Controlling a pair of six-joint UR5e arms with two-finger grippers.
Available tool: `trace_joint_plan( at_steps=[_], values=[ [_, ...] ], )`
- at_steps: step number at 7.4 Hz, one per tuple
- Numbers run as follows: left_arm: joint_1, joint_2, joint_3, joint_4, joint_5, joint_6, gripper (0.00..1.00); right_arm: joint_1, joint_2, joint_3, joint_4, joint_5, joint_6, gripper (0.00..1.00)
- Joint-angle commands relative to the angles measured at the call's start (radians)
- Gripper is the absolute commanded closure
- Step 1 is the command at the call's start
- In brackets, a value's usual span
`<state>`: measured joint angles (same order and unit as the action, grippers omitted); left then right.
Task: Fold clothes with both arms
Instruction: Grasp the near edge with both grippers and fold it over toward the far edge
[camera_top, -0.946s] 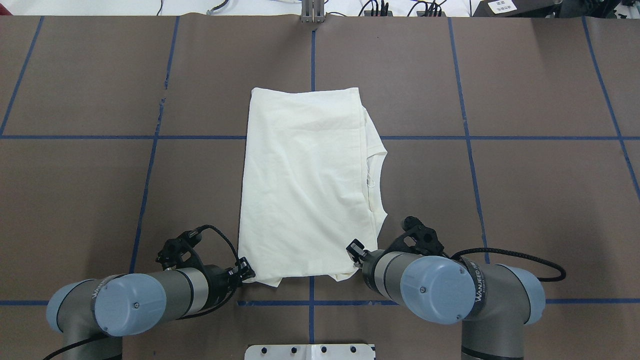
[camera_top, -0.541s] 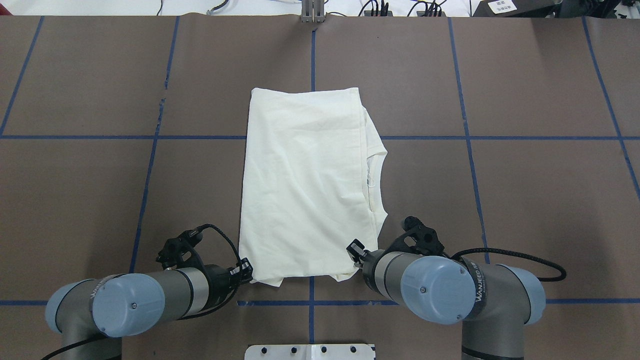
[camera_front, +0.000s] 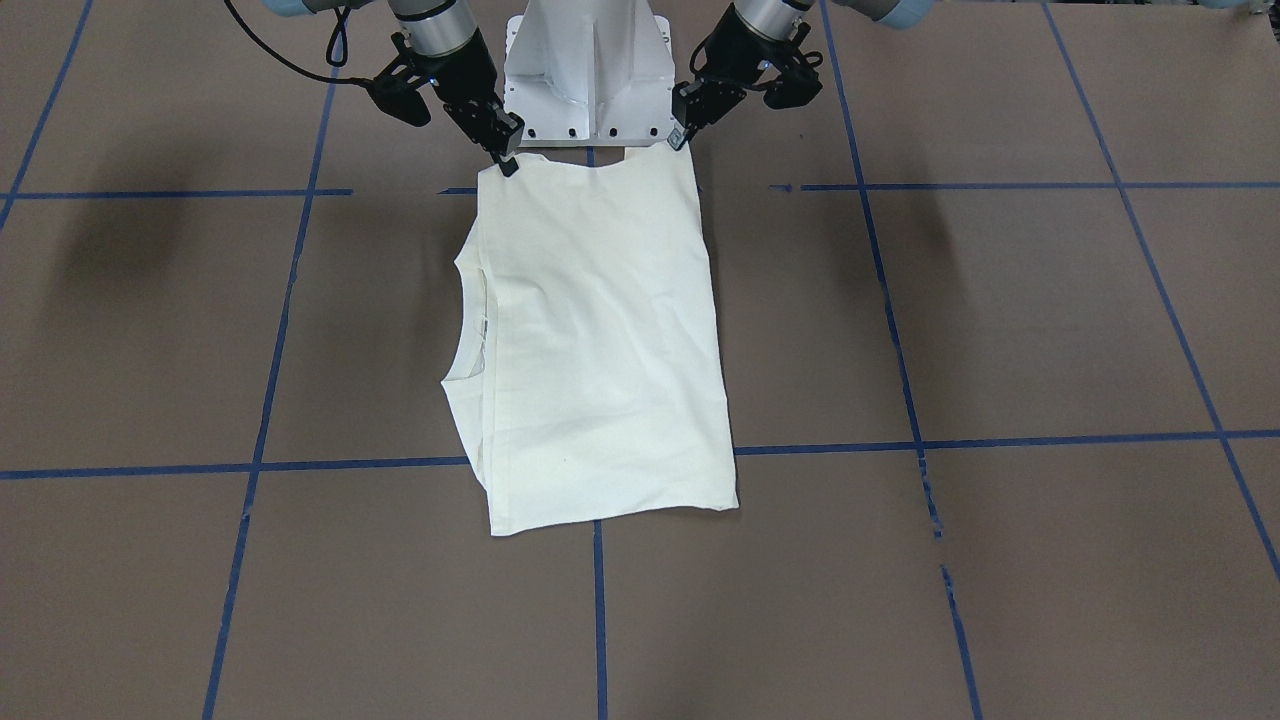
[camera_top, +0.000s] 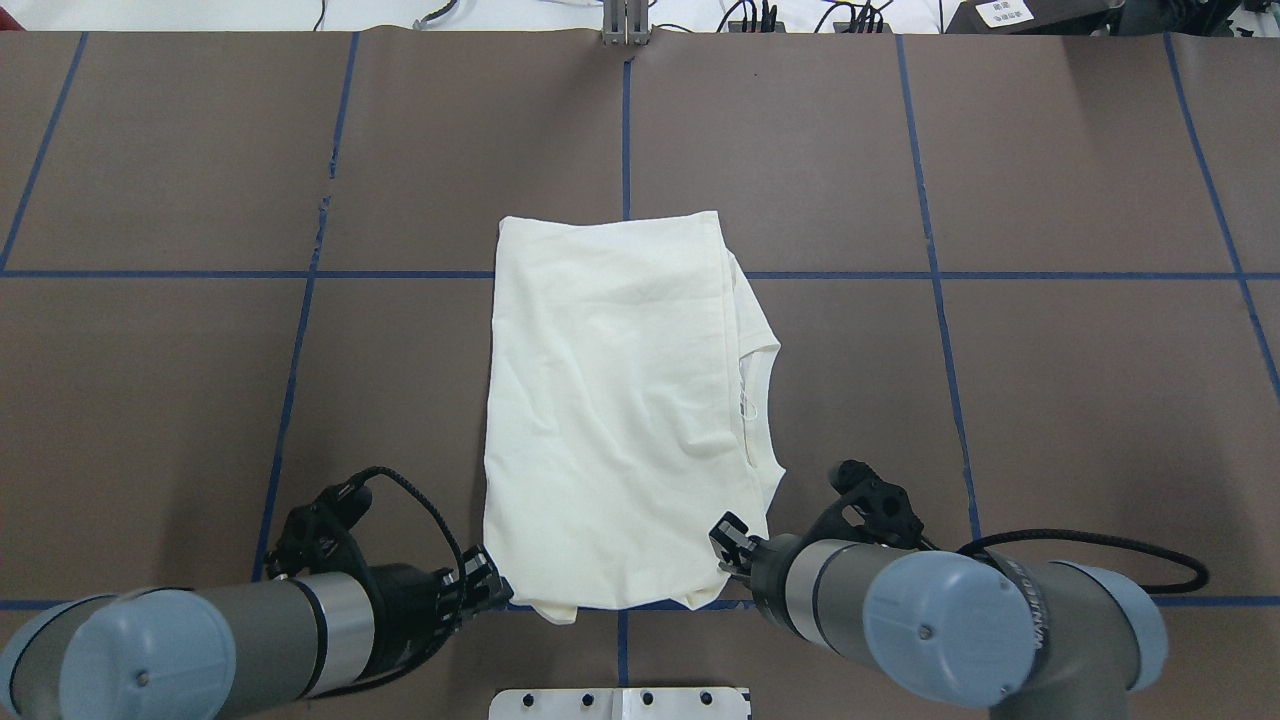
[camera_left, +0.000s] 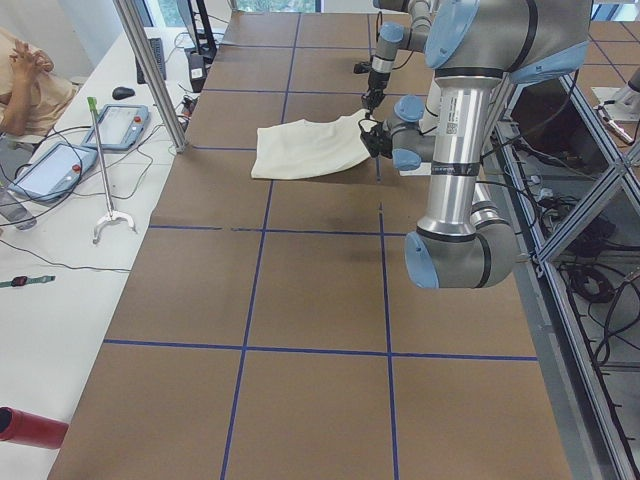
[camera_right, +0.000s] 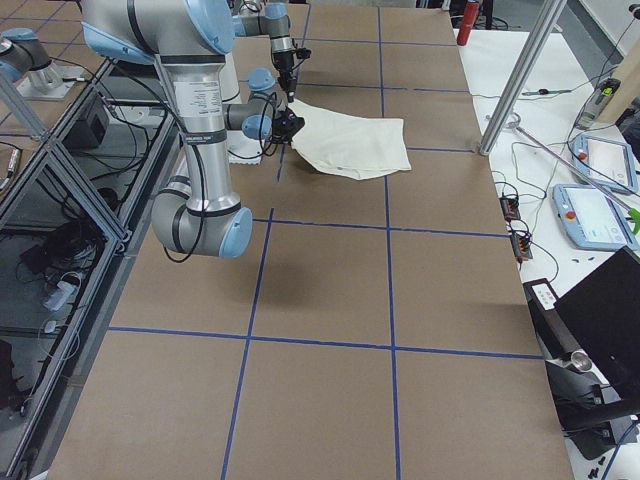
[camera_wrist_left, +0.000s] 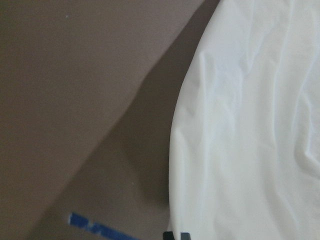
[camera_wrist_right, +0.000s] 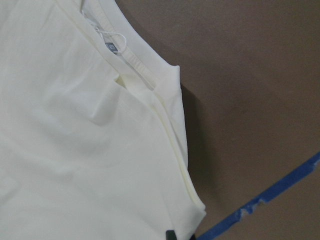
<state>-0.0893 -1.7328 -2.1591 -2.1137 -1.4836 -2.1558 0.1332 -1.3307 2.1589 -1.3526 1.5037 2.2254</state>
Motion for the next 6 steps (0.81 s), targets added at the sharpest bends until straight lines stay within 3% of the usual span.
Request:
trace_joint_plan(
  at_steps=[1, 2, 3, 5, 6],
  values=[
    [0.110, -0.001, -0.192, 0.177, 0.035, -0.090, 1.00, -0.056, -0.053, 0.219, -0.203, 0.004, 0.005, 1.00],
    [0.108, -0.031, -0.264, 0.278, 0.025, -0.087, 1.00, -0.013, -0.006, 0.269, -0.280, 0.004, 0.003, 1.00],
    [0.074, -0.060, -0.216, 0.319, 0.023, -0.050, 1.00, 0.068, 0.048, 0.225, -0.296, 0.006, -0.010, 1.00],
    [-0.086, -0.151, -0.095, 0.336, 0.017, 0.110, 1.00, 0.248, 0.250, -0.024, -0.287, 0.038, -0.103, 1.00],
    [-0.171, -0.193, -0.017, 0.339, -0.010, 0.184, 1.00, 0.316, 0.275, -0.103, -0.277, 0.079, -0.157, 1.00]
  ],
)
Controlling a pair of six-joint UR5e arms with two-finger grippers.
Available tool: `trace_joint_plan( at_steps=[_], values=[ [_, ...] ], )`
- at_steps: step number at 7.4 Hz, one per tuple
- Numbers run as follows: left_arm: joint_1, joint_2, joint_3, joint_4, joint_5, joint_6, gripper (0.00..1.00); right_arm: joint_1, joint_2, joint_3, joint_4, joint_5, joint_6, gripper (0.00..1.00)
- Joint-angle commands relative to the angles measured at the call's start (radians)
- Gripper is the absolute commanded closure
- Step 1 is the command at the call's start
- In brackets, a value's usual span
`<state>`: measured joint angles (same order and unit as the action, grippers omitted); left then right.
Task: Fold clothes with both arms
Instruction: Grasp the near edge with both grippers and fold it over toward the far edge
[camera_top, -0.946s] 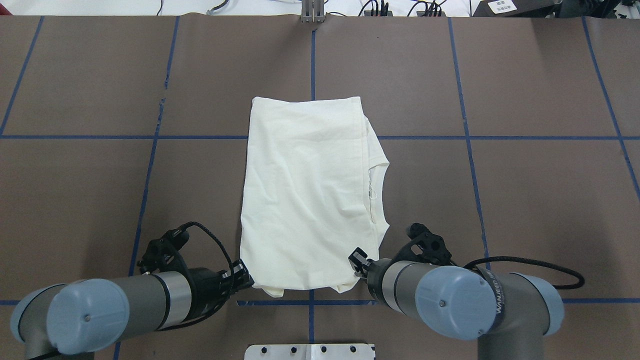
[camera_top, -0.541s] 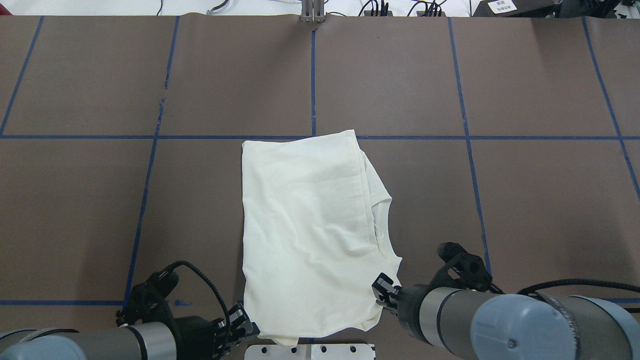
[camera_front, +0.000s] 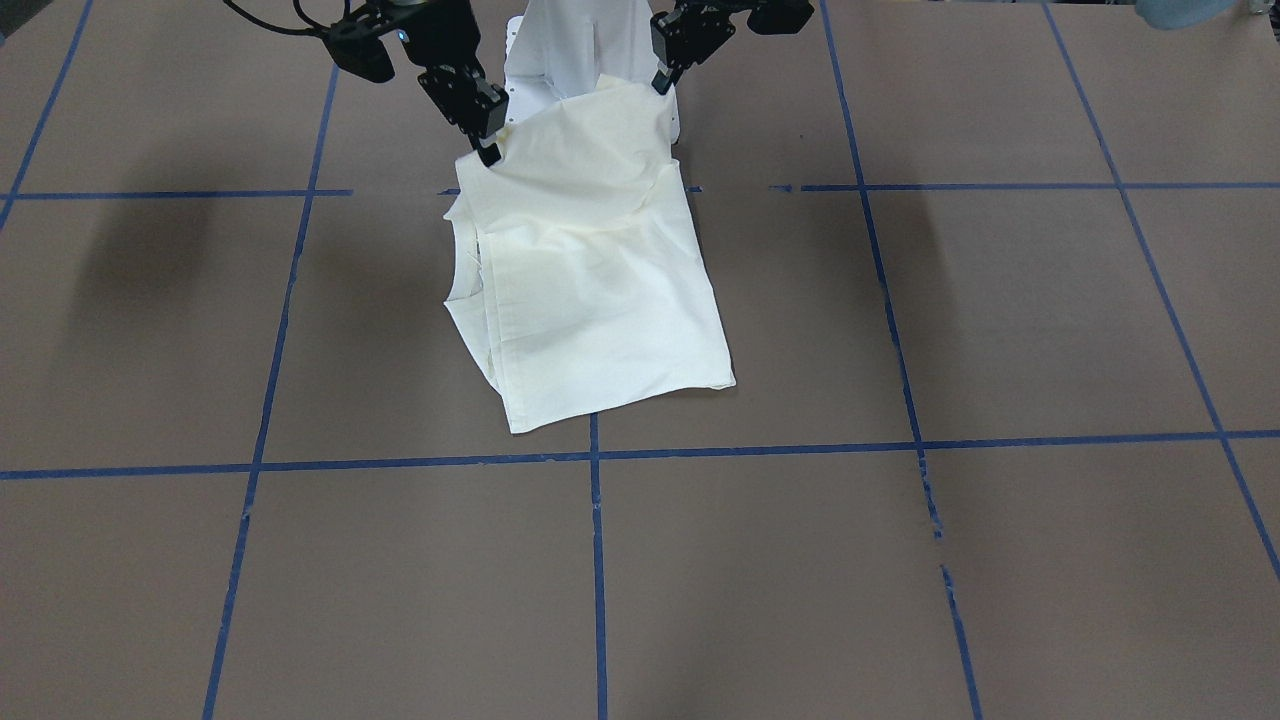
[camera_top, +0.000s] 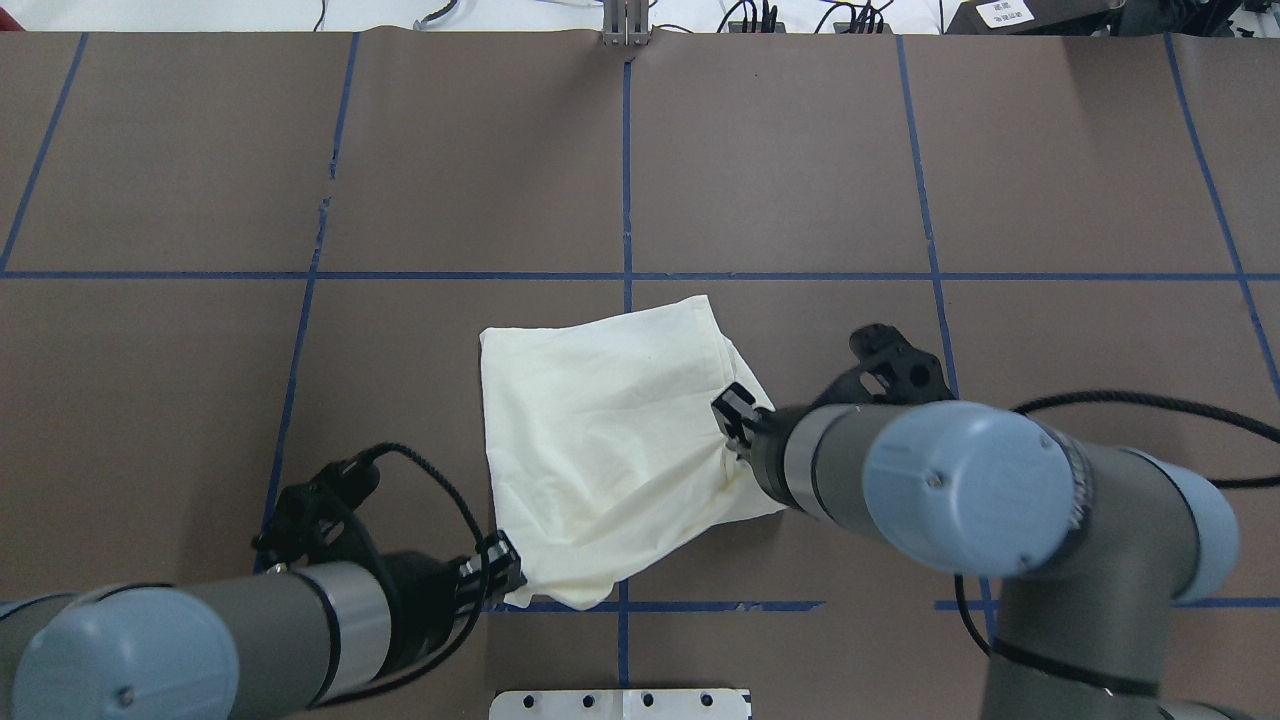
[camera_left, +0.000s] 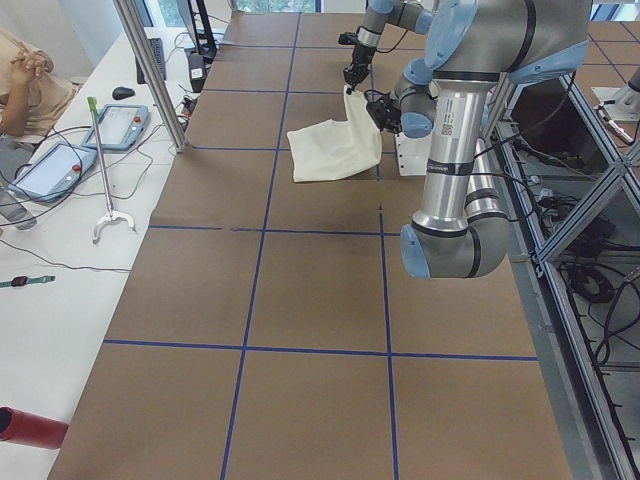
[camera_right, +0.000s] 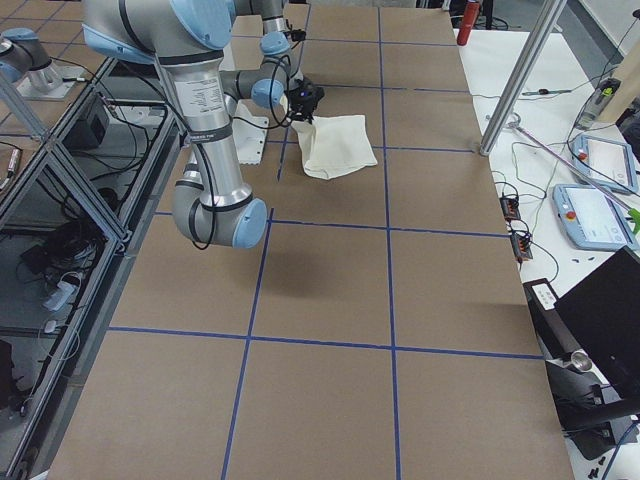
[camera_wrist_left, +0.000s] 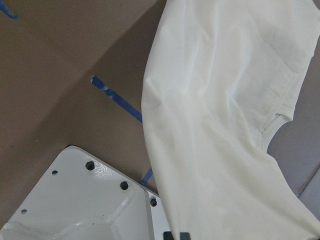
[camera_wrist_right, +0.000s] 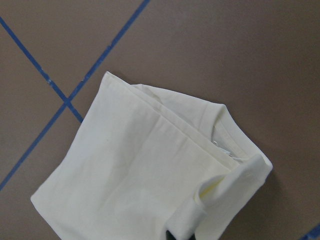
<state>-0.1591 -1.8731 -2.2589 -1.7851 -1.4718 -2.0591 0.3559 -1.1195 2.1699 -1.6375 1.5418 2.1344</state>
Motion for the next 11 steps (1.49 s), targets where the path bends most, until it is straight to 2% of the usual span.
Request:
trace_joint_plan(
  at_steps=[1, 2, 3, 5, 6, 7, 8, 9, 10, 11],
  values=[
    [-0.182, -0.070, 0.169, 0.007, -0.054, 0.178, 1.00, 0.113, 0.070, -0.199, 0.093, 0.053, -0.083, 1.00],
    [-0.256, -0.070, 0.235, -0.005, -0.055, 0.277, 1.00, 0.120, 0.076, -0.299, 0.220, 0.055, -0.082, 1.00],
    [-0.307, -0.072, 0.290, -0.019, -0.065, 0.336, 1.00, 0.138, 0.102, -0.373, 0.276, 0.058, -0.083, 1.00],
    [-0.313, -0.096, 0.442, -0.170, -0.065, 0.350, 1.00, 0.176, 0.261, -0.598, 0.281, 0.104, -0.090, 1.00],
    [-0.315, -0.125, 0.503, -0.192, -0.064, 0.350, 1.00, 0.184, 0.262, -0.651, 0.354, 0.106, -0.088, 1.00],
    [-0.318, -0.127, 0.519, -0.213, -0.062, 0.350, 1.00, 0.189, 0.264, -0.704, 0.419, 0.106, -0.088, 1.00],
    [-0.323, -0.127, 0.536, -0.235, -0.061, 0.352, 1.00, 0.199, 0.264, -0.716, 0.441, 0.106, -0.088, 1.00],
    [-0.374, -0.144, 0.536, -0.249, -0.068, 0.356, 1.00, 0.201, 0.264, -0.719, 0.441, 0.106, -0.088, 1.00],
    [-0.429, -0.146, 0.535, -0.278, -0.167, 0.429, 0.56, 0.202, 0.264, -0.720, 0.441, 0.106, -0.088, 1.00],
    [-0.433, -0.109, 0.523, -0.316, -0.255, 0.501, 0.55, 0.204, 0.264, -0.720, 0.443, 0.106, -0.090, 1.00]
  ],
)
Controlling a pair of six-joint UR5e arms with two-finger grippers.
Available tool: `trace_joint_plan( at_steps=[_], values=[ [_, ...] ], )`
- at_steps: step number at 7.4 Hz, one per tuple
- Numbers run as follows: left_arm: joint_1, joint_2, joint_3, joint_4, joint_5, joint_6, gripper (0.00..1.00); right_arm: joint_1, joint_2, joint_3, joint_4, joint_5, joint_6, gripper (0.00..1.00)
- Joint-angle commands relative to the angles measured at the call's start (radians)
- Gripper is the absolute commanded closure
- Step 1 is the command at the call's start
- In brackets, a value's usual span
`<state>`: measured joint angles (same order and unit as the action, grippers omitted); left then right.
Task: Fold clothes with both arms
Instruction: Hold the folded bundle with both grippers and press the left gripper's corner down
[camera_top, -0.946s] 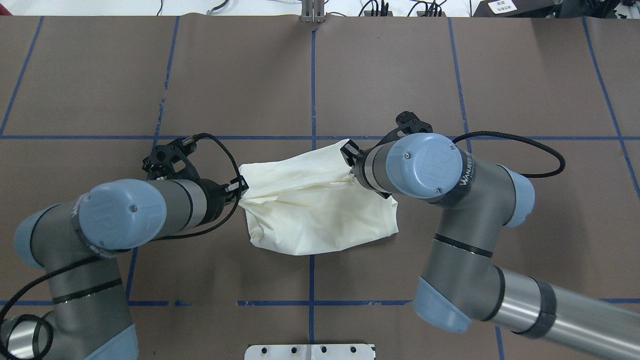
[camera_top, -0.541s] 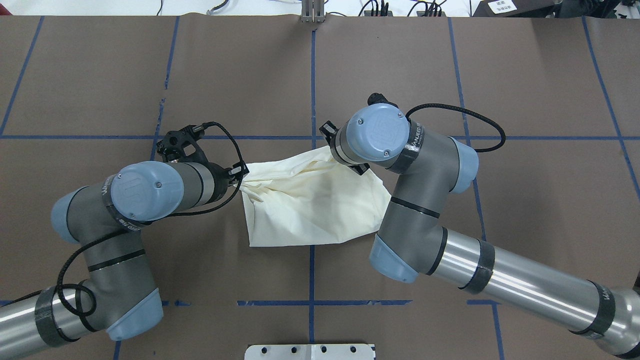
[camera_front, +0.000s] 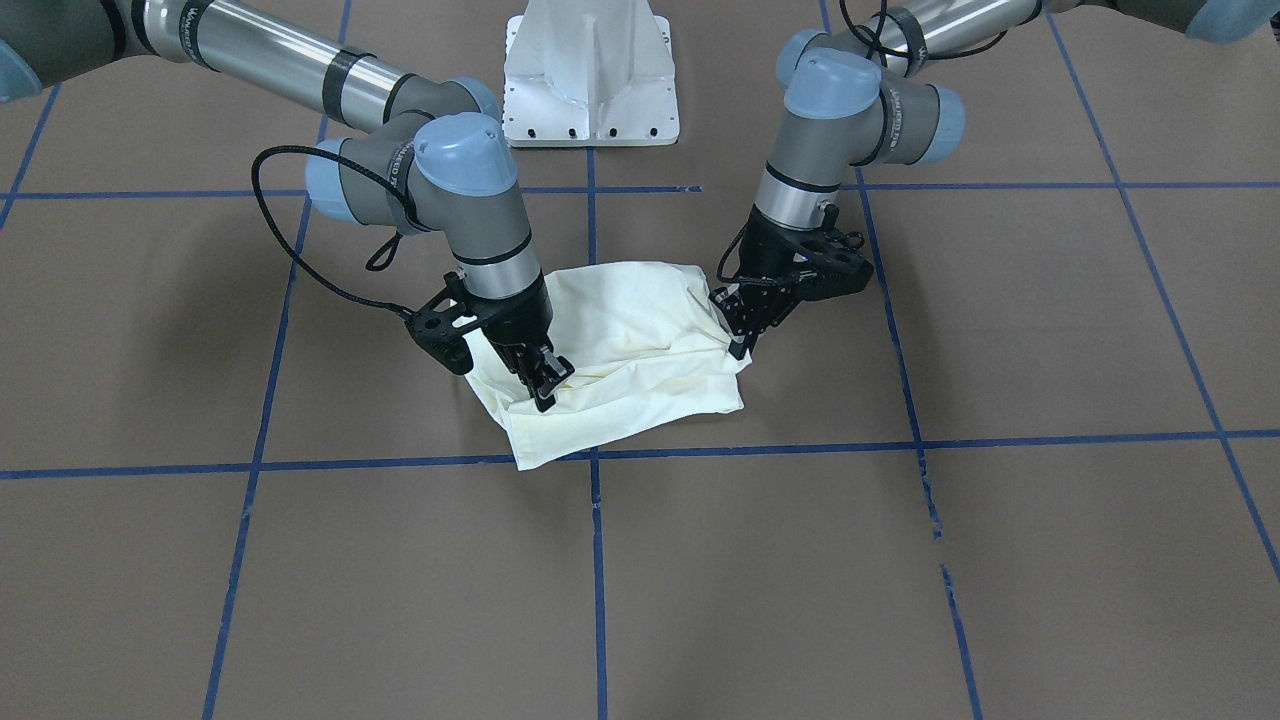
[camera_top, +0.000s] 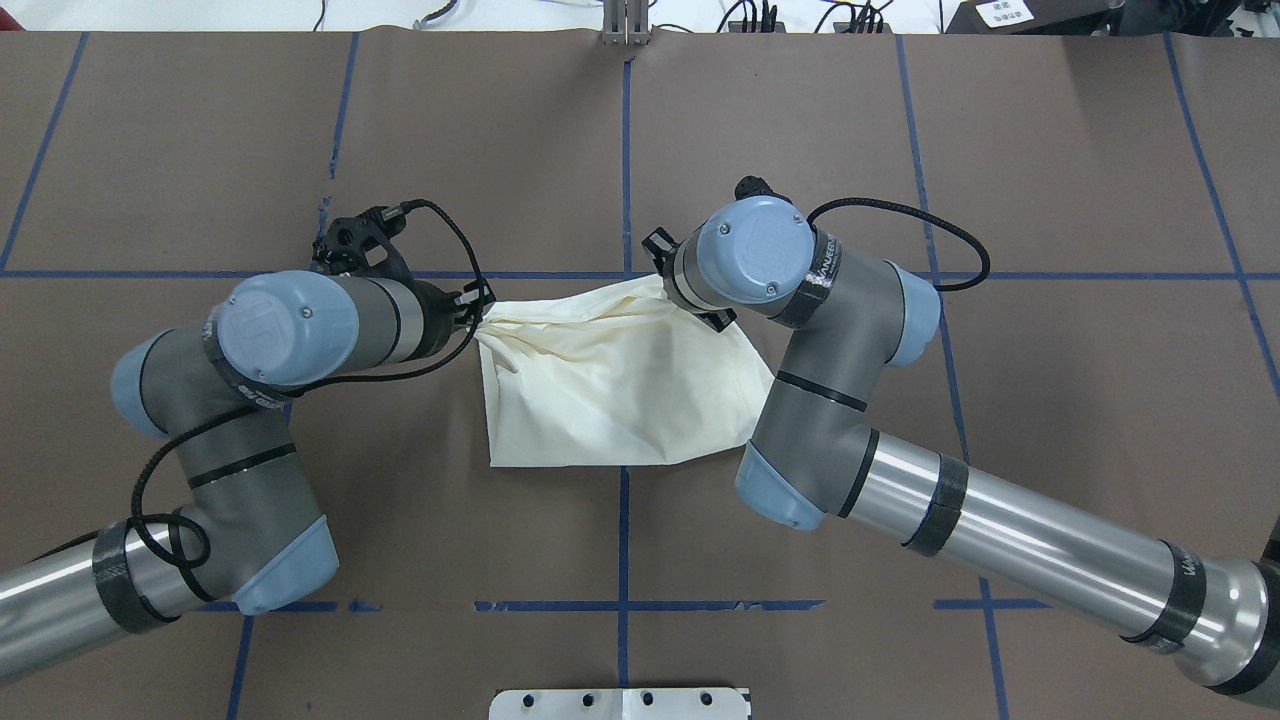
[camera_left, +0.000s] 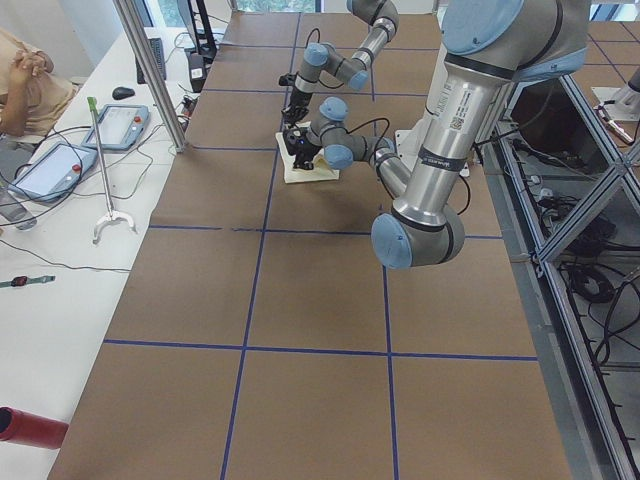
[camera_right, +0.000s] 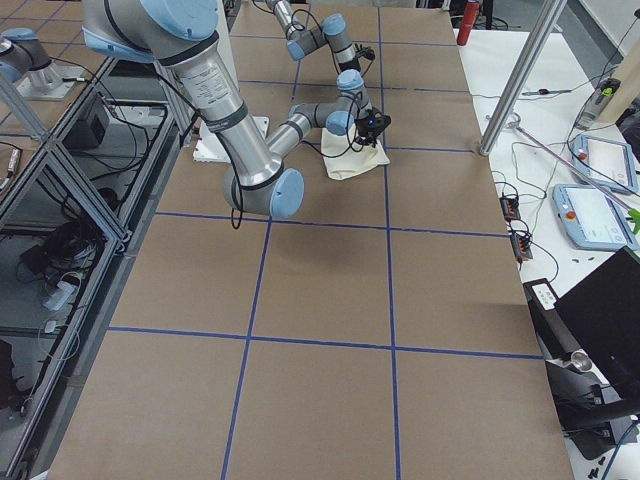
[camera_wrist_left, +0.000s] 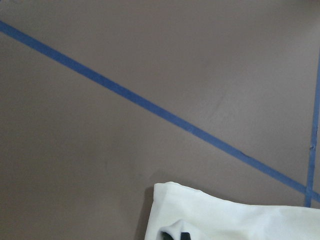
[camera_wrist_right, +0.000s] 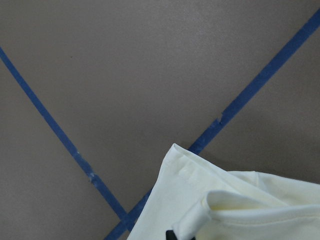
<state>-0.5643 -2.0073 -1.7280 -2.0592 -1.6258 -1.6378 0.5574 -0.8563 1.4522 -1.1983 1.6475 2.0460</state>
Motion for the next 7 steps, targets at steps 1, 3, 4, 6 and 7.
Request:
trace_joint_plan(
  at_steps=[1, 3, 4, 6, 7],
  values=[
    [-0.025, 0.047, -0.015, -0.070, -0.109, 0.078, 0.58, 0.009, -0.001, -0.012, 0.003, 0.006, -0.001, 1.00],
    [0.004, 0.051, -0.010, -0.072, -0.124, 0.078, 1.00, 0.009, 0.002, -0.019, 0.006, 0.006, -0.006, 1.00],
    [0.047, 0.052, -0.004, -0.072, -0.121, 0.073, 1.00, 0.010, 0.000, -0.019, 0.006, 0.006, -0.007, 1.00],
    [0.105, 0.048, 0.008, -0.085, -0.120, 0.075, 1.00, 0.010, 0.000, -0.019, 0.006, 0.008, -0.006, 1.00],
    [0.112, 0.051, 0.014, -0.148, -0.121, 0.073, 1.00, 0.009, 0.000, -0.019, 0.006, 0.008, -0.006, 1.00]
  ],
)
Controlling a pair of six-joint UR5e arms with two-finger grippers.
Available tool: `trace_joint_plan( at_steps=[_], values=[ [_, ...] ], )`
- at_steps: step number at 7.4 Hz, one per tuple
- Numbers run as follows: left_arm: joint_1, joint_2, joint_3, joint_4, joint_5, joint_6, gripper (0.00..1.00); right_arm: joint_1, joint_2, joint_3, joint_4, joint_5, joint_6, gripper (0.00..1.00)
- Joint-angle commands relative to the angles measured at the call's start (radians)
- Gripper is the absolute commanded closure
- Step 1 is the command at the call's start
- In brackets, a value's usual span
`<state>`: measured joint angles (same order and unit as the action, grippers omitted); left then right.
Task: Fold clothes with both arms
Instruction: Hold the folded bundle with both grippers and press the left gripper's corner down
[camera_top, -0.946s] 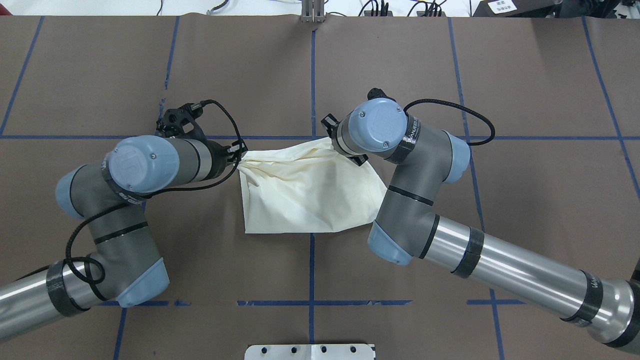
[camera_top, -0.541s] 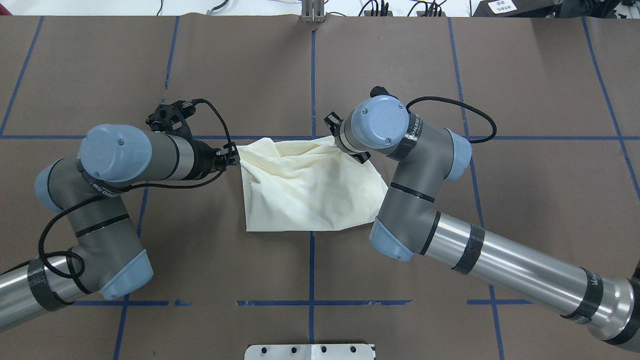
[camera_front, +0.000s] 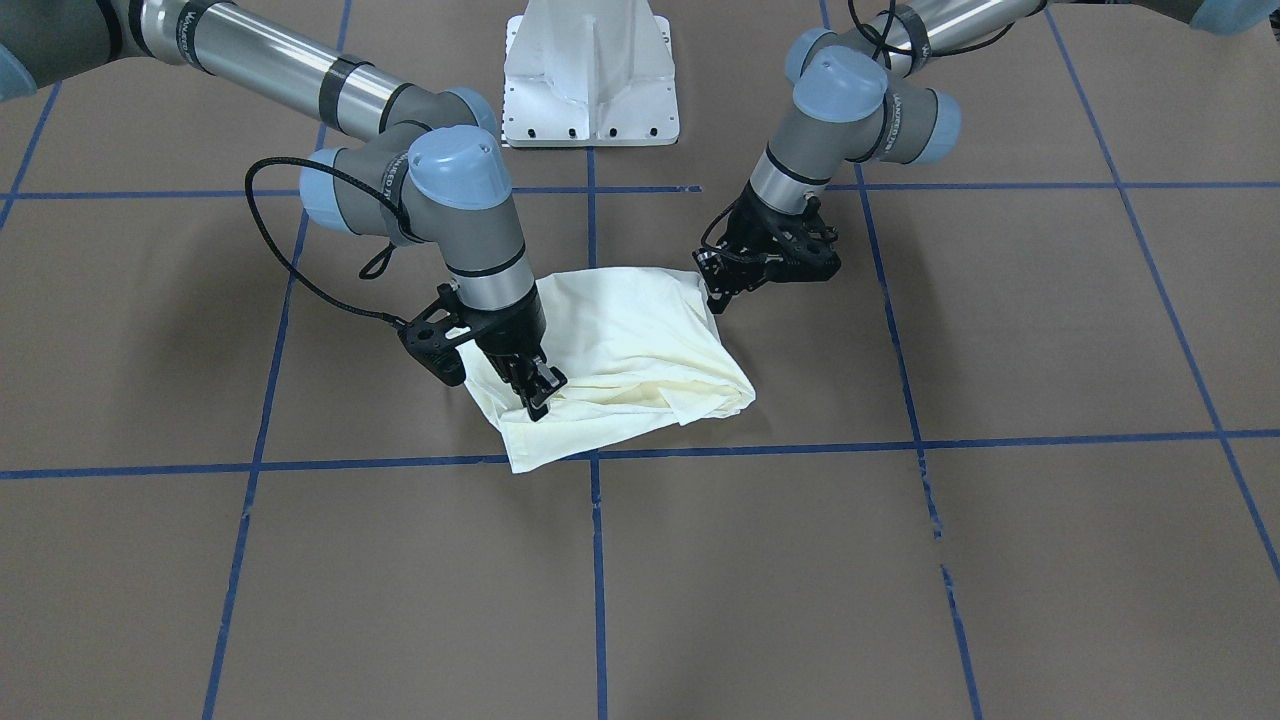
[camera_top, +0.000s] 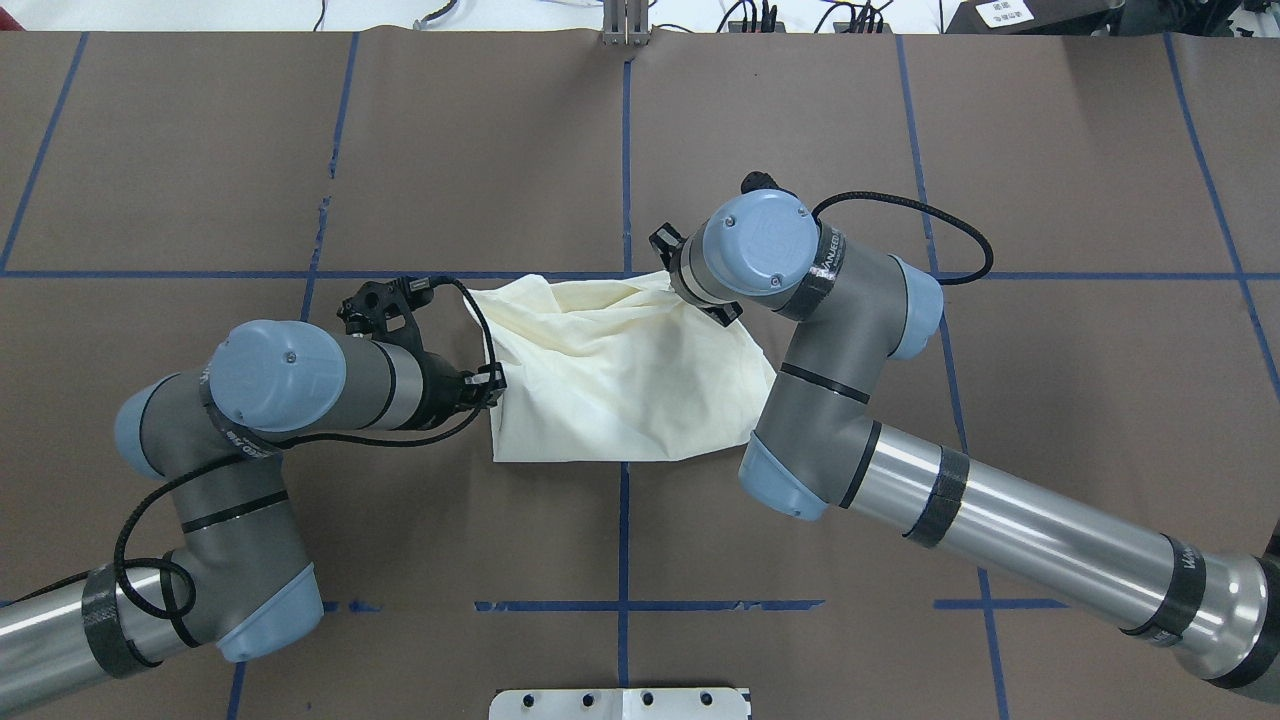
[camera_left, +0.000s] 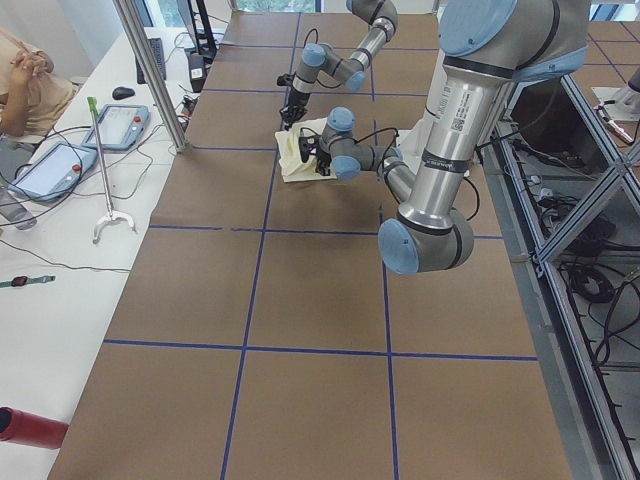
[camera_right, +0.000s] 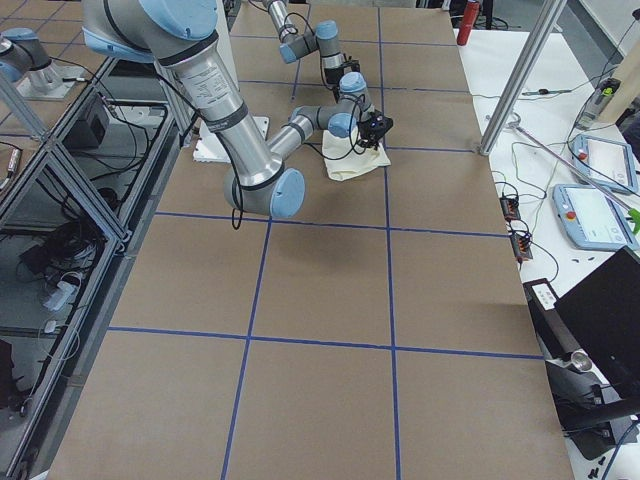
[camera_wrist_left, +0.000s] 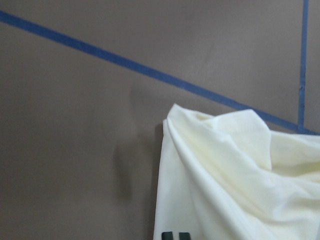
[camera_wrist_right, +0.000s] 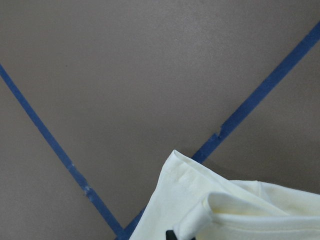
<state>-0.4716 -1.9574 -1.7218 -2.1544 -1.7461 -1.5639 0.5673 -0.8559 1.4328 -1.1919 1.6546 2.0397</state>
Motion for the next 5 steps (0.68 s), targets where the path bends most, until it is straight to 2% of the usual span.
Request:
trace_joint_plan(
  at_steps=[1, 5],
  values=[
    [0.039, 0.002, 0.022, -0.124, -0.003, 0.001, 1.00, -0.001, -0.002, 0.000, 0.000, 0.002, 0.001, 1.00],
    [0.106, 0.009, 0.060, -0.353, -0.082, 0.011, 1.00, -0.001, -0.011, -0.002, 0.002, 0.005, 0.002, 1.00]
  ],
)
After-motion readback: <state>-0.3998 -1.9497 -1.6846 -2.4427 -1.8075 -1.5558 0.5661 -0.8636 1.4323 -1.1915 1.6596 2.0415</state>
